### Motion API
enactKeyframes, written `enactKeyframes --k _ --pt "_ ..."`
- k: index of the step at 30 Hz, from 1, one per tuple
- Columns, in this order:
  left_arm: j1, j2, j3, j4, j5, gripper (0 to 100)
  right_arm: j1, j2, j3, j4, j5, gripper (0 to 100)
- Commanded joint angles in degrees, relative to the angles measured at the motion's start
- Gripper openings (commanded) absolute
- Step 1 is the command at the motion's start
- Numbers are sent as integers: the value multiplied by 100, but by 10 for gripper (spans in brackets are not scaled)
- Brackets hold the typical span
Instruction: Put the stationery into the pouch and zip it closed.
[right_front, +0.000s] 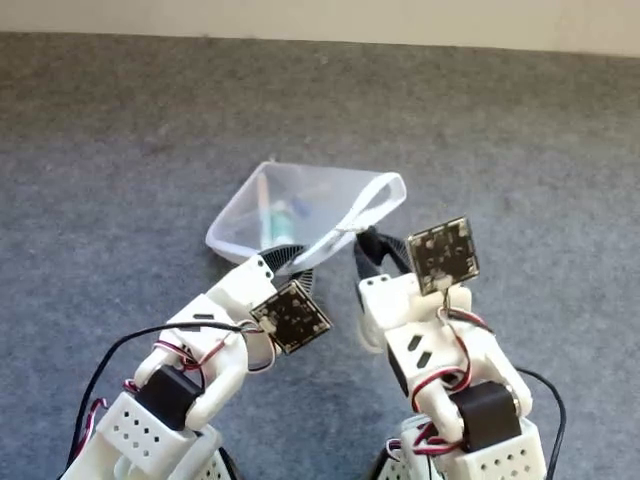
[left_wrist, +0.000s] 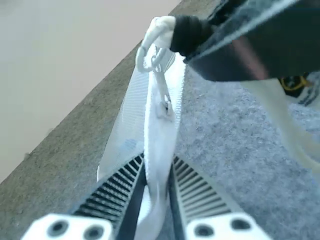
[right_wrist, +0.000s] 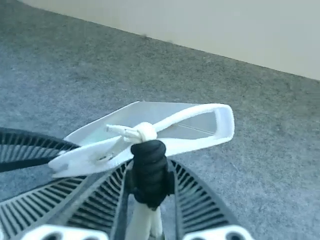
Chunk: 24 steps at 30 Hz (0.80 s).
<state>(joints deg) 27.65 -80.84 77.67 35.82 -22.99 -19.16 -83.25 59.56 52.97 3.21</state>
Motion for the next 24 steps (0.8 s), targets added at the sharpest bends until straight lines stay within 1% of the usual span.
enactKeyframes --k 1,4,8,11,13,17,21,24 --pt "-40 -92 -242 281 -70 5 479 101 -338 -382 -220 5" --pt "-215 -92 -259 290 -88 5 664 110 -330 -549 -229 5" --pt "-374 -92 -259 299 -88 5 716 119 -330 -567 -211 5" --pt "-365 -92 -259 308 -88 5 796 119 -330 -602 -202 5" --pt "-356 -92 -303 431 -88 5 910 154 -259 -804 -202 5" --pt "-347 -92 -462 686 -88 5 1191 752 -66 -1393 -220 5" --pt "-356 -92 -470 686 -88 5 1279 1455 -75 -1490 -237 5" --pt "-356 -92 -462 686 -97 5 1349 1578 -75 -1508 -237 5"
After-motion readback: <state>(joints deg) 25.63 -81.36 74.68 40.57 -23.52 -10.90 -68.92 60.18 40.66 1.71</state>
